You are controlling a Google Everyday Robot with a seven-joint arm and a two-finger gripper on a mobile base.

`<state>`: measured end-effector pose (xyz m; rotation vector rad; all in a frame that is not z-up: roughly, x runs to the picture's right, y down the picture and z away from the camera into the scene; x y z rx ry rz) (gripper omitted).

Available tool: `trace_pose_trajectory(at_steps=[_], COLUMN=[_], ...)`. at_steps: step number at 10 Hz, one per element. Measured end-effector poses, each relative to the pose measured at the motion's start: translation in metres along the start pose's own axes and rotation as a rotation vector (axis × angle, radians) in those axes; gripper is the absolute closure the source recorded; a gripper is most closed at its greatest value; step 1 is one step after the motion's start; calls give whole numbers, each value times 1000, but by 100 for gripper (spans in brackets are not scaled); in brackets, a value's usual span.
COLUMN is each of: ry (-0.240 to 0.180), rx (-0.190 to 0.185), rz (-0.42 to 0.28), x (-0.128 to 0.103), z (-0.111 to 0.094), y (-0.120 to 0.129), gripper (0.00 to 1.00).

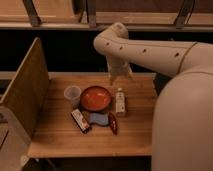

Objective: Move the arm in a circular motion

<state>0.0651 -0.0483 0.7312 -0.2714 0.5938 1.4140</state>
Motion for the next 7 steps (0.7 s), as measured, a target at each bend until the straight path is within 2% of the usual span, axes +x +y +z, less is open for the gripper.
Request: trace_pose_trajectory(at_steps=[2, 3, 4, 6, 7], ry=[-9, -3, 7, 32, 44], rx=[-44, -74, -88, -122, -124], rz=[-90, -148, -179, -227, -225], x=[-15, -11, -3, 30, 56], z=[-1, -3, -4, -10, -12], y=[41, 67, 80, 100, 101], gripper=[35, 35, 35, 35, 35])
